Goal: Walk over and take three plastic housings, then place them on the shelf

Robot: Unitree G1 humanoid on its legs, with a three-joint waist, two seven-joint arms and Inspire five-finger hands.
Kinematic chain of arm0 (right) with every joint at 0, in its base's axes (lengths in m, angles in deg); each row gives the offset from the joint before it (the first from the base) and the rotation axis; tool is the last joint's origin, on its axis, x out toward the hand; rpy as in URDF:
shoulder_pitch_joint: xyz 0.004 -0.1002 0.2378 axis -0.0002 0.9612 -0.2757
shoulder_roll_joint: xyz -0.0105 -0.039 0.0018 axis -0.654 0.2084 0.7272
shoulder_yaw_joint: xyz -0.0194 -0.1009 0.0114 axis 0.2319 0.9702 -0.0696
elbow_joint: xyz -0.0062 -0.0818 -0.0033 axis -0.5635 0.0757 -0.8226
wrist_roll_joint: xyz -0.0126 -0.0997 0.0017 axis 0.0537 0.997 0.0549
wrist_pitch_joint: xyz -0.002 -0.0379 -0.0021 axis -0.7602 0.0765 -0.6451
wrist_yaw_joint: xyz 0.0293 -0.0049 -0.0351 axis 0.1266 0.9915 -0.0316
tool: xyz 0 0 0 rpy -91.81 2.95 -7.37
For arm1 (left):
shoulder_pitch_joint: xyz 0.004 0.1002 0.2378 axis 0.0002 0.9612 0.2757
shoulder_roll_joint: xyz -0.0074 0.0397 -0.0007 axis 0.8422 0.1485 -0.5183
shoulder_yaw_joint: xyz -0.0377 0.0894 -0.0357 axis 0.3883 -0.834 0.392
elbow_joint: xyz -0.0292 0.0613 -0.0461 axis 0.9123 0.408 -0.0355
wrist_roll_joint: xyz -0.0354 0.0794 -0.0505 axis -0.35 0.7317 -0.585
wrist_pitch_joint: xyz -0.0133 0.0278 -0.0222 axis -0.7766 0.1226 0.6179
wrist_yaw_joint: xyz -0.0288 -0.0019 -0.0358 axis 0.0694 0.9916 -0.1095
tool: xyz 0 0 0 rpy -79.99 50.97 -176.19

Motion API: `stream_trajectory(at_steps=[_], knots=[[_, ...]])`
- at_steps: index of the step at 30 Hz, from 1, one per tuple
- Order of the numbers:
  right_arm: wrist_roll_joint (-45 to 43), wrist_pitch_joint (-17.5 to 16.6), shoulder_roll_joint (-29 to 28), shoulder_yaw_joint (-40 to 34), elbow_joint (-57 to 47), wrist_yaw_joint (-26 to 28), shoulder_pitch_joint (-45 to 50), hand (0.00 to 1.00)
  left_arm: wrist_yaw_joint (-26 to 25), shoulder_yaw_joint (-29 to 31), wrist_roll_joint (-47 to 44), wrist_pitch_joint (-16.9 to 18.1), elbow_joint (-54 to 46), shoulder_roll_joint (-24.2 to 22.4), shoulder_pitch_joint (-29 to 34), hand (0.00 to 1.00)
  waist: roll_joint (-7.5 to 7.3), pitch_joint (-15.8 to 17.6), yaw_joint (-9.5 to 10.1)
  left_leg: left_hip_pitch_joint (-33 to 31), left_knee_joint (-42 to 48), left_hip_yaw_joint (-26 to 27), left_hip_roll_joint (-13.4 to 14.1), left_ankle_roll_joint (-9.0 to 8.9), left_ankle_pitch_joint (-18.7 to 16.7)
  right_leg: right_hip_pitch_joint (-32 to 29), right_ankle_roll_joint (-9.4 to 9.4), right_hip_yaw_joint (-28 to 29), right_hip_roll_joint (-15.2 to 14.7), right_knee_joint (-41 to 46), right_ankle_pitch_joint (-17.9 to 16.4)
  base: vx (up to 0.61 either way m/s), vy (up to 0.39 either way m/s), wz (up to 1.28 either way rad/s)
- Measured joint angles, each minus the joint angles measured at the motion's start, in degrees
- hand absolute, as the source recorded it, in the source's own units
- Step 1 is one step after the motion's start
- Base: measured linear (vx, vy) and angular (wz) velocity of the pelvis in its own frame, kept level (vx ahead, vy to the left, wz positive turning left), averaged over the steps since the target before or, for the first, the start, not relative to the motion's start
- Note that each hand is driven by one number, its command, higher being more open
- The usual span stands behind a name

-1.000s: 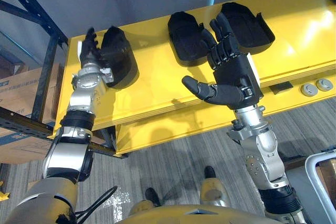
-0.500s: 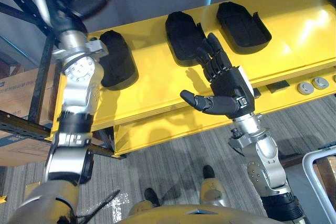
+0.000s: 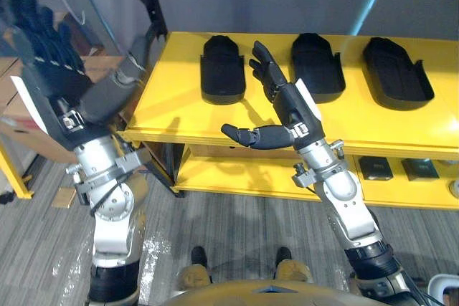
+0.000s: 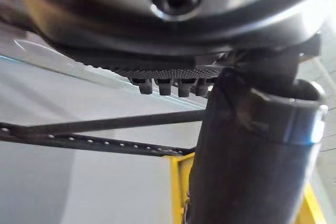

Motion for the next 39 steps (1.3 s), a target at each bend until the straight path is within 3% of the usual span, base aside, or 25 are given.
stream_trajectory(at_steps=[3,7,14,21,28,34,39], knots=[[5.34,-0.03,3.48,2.15,6.82,-0.92,-5.85,1.00,6.50,-0.52,-0.56,0.04,0.71,0.17,2.26,1.00,-1.02,0.31,2.25,-2.93,2.85,-2.27,0.48,0.22,0.18,0.15,-0.43,-2.26,0.52,-0.51,0.98,-0.02,-0.013,0.32],[11.56,-0.22,6.33,4.10,14.22,-2.89,-10.83,1.00,11.62,-0.88,-3.04,0.46,1.31,0.68,3.68,1.00,-1.52,1.29,3.73,-5.21,5.02,-4.87,0.87,0.07,0.07,0.42,-0.86,-4.41,1.08,-0.40,1.03,-0.04,-0.025,0.30],[18.70,-0.23,10.49,5.71,27.10,-9.18,-22.42,1.00,15.31,-2.30,-8.05,1.37,2.88,1.80,3.09,1.00,-0.46,7.24,6.46,-8.28,7.72,-5.98,1.48,-0.12,-0.82,-1.23,-1.63,-5.38,1.40,1.23,0.54,-0.09,0.008,0.08],[18.47,-0.57,12.01,6.02,29.39,-10.97,-27.97,1.00,20.81,-3.54,-13.81,1.06,4.76,2.00,0.77,1.00,0.66,10.65,6.68,-10.02,9.48,-6.73,1.63,0.12,-0.56,-2.26,-1.66,-5.74,1.49,2.29,0.67,-0.02,0.002,0.03],[9.16,-1.50,13.20,5.29,30.89,-8.99,-32.86,1.00,23.58,-3.62,-13.58,-0.54,4.85,1.98,-0.82,1.00,1.81,13.72,6.75,-10.06,9.27,-6.57,1.71,0.12,-0.33,-3.24,-2.08,-5.36,1.31,3.59,0.32,-0.02,0.004,-0.01],[-11.33,-1.51,14.06,0.43,30.70,1.01,-35.43,1.00,25.11,-5.80,-13.04,-3.82,5.29,1.98,-0.80,1.00,2.45,14.45,6.69,-9.97,9.27,-6.44,1.70,0.16,-0.01,-3.72,-2.20,-5.28,1.09,4.58,0.06,0.00,0.000,-0.01],[-12.94,-0.74,14.09,-3.01,28.49,2.77,-35.85,1.00,25.29,-5.91,-13.04,-4.10,5.30,1.95,-0.77,1.00,2.57,14.51,5.99,-9.61,9.29,-6.44,1.65,0.13,-0.03,-3.88,-2.23,-5.16,0.81,5.94,-0.75,-0.01,-0.001,0.00]])
